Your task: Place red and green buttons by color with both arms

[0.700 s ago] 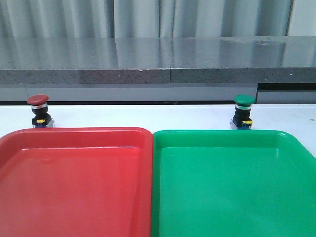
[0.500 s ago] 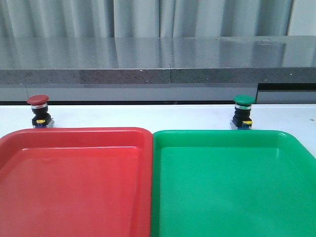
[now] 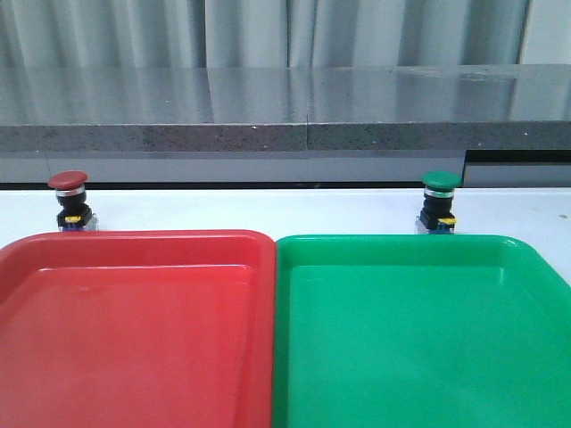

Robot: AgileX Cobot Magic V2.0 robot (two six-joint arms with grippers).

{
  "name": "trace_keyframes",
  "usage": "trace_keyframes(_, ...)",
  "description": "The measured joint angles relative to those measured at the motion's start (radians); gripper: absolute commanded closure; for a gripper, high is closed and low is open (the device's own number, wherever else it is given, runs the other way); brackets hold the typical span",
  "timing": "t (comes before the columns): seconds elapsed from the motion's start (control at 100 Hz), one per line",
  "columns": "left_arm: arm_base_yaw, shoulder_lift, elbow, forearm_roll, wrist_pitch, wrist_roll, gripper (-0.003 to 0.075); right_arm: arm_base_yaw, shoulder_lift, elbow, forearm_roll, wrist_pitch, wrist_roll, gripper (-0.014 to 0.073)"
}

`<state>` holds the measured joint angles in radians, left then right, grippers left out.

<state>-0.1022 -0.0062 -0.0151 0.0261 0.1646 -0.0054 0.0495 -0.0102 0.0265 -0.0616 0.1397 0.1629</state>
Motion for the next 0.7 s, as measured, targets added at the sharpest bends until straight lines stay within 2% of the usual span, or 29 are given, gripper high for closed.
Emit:
trace_keyframes(0.2, 0.0, 0.123, -0.164, -0.06, 0.08, 0.0, 0.0739, 0.0, 0.0, 0.0, 0.0, 0.0, 0.0, 0.0661)
trace_keyframes(0.42, 0.0, 0.419, -0.481, -0.081, 0.409, 0.0, 0.0739, 0.0, 0.0, 0.0, 0.0, 0.0, 0.0, 0.0661)
trace_keyframes(0.51, 0.0, 0.536, -0.58, -0.081, 0.502, 0.0, 0.0739, 0.0, 0.0, 0.0, 0.0, 0.0, 0.0, 0.0661)
trace_keyframes(0.7, 0.0, 0.694, -0.702, -0.081, 0.567, 0.0, 0.0739, 0.0, 0.0, 0.0, 0.0, 0.0, 0.0, 0.0661)
